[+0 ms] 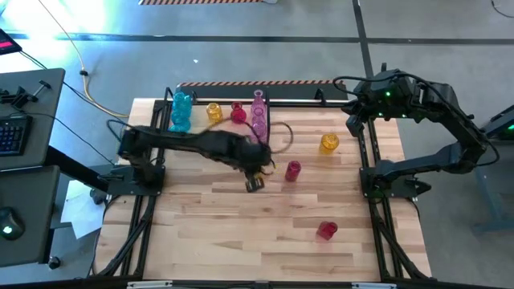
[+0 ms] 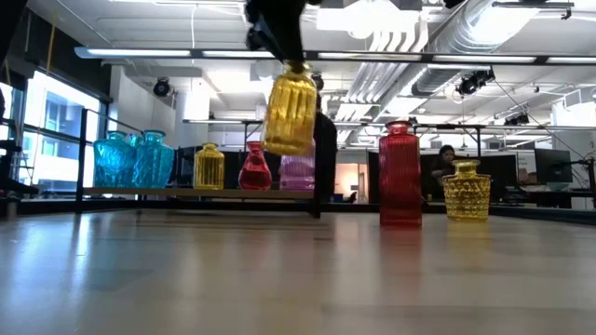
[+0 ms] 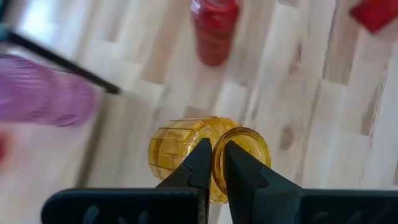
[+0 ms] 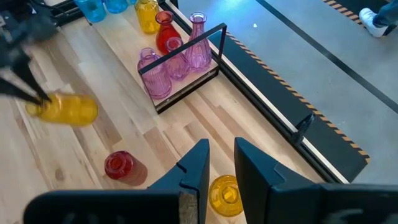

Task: Sort vases onto shelf
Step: Put the bottom yellow vase on the shelf aligned with the other yellow vase

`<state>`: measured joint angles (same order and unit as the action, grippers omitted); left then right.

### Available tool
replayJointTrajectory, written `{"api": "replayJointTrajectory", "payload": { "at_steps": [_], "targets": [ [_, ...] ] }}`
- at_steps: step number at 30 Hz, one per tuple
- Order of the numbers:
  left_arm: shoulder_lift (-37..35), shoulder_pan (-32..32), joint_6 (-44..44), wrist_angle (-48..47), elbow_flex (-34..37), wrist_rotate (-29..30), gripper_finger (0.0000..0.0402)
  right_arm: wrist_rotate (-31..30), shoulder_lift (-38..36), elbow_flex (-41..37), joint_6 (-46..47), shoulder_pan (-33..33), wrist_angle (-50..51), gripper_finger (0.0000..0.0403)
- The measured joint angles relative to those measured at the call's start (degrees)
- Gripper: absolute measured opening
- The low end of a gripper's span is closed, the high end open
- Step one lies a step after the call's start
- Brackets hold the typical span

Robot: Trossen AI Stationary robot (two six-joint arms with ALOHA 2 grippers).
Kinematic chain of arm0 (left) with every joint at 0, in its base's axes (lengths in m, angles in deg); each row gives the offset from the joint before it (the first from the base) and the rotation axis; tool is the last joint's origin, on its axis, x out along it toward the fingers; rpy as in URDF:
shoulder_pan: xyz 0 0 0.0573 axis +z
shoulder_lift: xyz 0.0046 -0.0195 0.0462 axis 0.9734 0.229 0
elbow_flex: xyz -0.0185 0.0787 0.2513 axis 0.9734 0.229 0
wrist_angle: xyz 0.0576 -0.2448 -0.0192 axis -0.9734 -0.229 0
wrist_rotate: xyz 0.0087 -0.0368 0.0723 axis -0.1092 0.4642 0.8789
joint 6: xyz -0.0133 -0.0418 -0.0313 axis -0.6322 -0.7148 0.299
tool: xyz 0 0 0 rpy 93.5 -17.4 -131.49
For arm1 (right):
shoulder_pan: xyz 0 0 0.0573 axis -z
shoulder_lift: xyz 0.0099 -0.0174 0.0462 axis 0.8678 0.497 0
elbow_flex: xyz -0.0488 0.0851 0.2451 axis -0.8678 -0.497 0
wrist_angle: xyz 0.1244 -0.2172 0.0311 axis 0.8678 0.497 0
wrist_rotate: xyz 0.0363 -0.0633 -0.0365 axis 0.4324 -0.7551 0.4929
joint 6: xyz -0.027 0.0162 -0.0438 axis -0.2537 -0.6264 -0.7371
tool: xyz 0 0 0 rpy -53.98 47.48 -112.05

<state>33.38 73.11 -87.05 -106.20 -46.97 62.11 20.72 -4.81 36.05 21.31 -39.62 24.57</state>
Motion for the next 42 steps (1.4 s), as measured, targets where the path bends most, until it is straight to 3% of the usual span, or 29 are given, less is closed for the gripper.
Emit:
{"api": "replayJointTrajectory", "payload": {
  "at_steps": [13, 17, 22, 29, 42],
  "targets": [
    [-29.55, 7.1, -8.96, 0.08, 24.01, 8.46, 0.0015, -0.02, 0.0, -0.02, 1.07, 0.0, 0.0, 0.0055],
    [-34.84, 11.38, -8.97, 2.82, 29.6, 8.88, 0.0015, -0.02, 0.02, -0.02, 1.17, 0.0, 0.01, 0.0055],
    [-36.2, 17.09, -7.09, 3.56, 31.88, 8.2, 0.0015, -0.02, 0.02, -0.02, 1.67, 0.0, 0.0, 0.0055],
    [-35.01, 24.76, -4.14, 8.26, 34.72, 2.33, 0.0015, -0.02, 0.02, -0.02, 3.61, 0.0, 0.0, 0.0055],
    [-35.06, 28.81, -5.92, 13.16, 41.2, -1.84, 0.0015, -0.67, 0.02, -0.02, 3.76, 0.0, 0.0, 0.0055]
  ]
}}
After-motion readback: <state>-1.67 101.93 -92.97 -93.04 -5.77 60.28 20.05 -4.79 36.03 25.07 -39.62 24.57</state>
